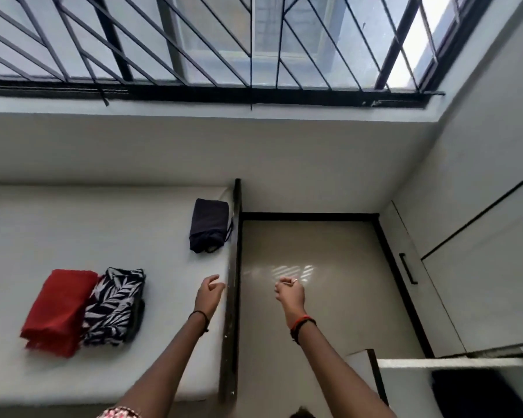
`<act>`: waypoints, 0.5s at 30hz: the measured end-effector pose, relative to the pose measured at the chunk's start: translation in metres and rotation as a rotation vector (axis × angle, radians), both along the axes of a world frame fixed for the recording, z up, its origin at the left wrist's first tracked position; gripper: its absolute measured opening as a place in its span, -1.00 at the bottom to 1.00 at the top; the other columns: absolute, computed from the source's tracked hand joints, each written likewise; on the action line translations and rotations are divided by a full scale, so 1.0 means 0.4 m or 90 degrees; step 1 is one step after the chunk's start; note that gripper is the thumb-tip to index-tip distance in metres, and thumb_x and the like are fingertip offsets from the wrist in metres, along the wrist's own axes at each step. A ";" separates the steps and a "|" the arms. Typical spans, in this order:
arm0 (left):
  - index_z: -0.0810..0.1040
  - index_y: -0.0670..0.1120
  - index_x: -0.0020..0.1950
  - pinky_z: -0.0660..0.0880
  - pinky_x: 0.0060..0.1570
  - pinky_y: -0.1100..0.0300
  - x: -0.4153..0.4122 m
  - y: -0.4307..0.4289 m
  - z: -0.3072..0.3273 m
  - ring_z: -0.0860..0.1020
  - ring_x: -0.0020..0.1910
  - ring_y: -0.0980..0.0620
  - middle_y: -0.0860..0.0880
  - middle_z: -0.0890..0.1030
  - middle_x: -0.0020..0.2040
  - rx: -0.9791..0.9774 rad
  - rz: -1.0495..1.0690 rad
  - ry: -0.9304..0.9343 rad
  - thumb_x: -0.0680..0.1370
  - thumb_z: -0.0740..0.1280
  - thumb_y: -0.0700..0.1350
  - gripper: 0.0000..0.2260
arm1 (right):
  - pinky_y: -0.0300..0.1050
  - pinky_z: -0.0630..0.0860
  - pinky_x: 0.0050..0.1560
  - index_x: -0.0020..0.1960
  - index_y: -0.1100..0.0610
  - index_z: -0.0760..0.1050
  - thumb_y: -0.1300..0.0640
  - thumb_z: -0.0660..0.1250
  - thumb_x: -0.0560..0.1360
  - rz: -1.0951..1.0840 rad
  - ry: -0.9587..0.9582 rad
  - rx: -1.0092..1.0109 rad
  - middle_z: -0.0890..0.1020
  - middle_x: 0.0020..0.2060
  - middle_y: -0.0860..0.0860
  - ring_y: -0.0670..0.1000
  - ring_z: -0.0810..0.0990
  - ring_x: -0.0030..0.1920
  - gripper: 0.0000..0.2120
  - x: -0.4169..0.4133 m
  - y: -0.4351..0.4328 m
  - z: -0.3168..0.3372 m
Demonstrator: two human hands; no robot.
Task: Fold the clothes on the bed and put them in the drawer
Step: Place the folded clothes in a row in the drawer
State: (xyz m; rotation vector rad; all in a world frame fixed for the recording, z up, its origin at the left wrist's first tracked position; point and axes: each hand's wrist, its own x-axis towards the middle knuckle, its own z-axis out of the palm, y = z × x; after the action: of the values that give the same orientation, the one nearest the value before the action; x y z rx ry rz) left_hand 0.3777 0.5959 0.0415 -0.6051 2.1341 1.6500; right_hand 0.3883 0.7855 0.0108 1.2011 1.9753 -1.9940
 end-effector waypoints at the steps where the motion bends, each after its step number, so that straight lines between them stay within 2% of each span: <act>1: 0.42 -0.14 0.29 0.40 0.16 0.06 -0.018 -0.026 0.001 0.49 0.09 -0.06 -0.21 0.52 0.20 0.003 0.011 -0.002 0.57 0.27 -0.17 -0.71 | -0.04 0.51 -0.08 -0.17 0.07 0.45 0.34 0.27 0.46 0.017 0.000 0.002 0.58 -0.20 0.09 0.04 0.55 -0.20 -0.82 -0.027 -0.029 -0.001; 9: 0.38 -0.16 0.32 0.39 0.08 0.11 -0.181 -0.130 -0.038 0.51 0.03 -0.03 -0.19 0.53 0.17 0.011 0.049 -0.014 0.59 0.24 -0.17 -0.69 | 0.03 0.51 0.05 -0.18 0.02 0.43 0.33 0.28 0.45 0.124 -0.022 0.025 0.55 -0.25 0.00 0.06 0.54 -0.12 -0.79 -0.229 -0.150 -0.061; 12: 0.39 -0.16 0.31 0.40 0.09 0.09 -0.264 -0.157 -0.071 0.52 0.01 -0.03 -0.19 0.54 0.15 -0.005 0.068 -0.030 0.58 0.25 -0.17 -0.70 | 0.05 0.52 0.07 -0.14 0.05 0.43 0.34 0.27 0.45 0.150 -0.039 0.017 0.55 -0.21 0.03 0.06 0.54 -0.11 -0.81 -0.321 -0.173 -0.098; 15: 0.40 -0.15 0.30 0.39 0.07 0.11 -0.360 -0.189 -0.111 0.51 0.00 -0.04 -0.16 0.54 0.09 -0.022 0.075 -0.054 0.58 0.25 -0.17 -0.71 | -0.04 0.52 -0.12 -0.02 0.15 0.43 0.35 0.24 0.47 0.171 -0.063 -0.001 0.53 -0.24 0.03 0.02 0.51 -0.24 -0.84 -0.423 -0.189 -0.137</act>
State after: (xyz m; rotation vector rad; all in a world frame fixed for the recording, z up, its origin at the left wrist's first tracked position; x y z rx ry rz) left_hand 0.2337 0.5205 -0.0028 -0.8110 2.1066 1.6201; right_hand 0.2191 0.7097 -0.0441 0.9547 1.9667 -1.7711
